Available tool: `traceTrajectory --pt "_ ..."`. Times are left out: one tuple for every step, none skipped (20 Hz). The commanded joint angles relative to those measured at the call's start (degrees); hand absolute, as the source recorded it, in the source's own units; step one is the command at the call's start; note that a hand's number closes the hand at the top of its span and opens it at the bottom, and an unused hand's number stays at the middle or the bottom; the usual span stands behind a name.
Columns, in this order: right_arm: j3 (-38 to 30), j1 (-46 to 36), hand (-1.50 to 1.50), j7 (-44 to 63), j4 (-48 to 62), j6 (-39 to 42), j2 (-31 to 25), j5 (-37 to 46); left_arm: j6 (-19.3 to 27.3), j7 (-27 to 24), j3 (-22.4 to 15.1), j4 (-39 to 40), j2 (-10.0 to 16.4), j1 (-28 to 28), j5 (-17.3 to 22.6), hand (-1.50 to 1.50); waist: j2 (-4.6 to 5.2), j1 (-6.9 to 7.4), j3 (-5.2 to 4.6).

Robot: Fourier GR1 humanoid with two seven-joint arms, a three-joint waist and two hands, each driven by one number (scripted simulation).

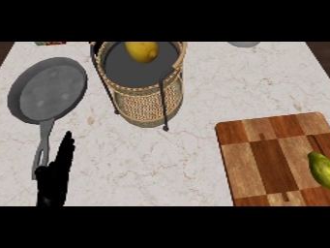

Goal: Pick the lemon from the cutting board and place it in the tiered basket

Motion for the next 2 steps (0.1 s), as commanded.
traceTrajectory --pt "-10.9 11.4 -1.5 -2.6 -8.7 7.6 -3.7 -14.6 -2.1 0.5 1.0 1.2 1.3 0.5 1.4 0.0 0.32 0.05 -0.11" --pt "-13.0 14.0 -1.5 -3.5 -12.0 8.8 -3.7 -17.2 0.2 1.7 -1.6 -0.6 -1.5 0.7 -0.3 0.0 0.17 -0.2 -0.08"
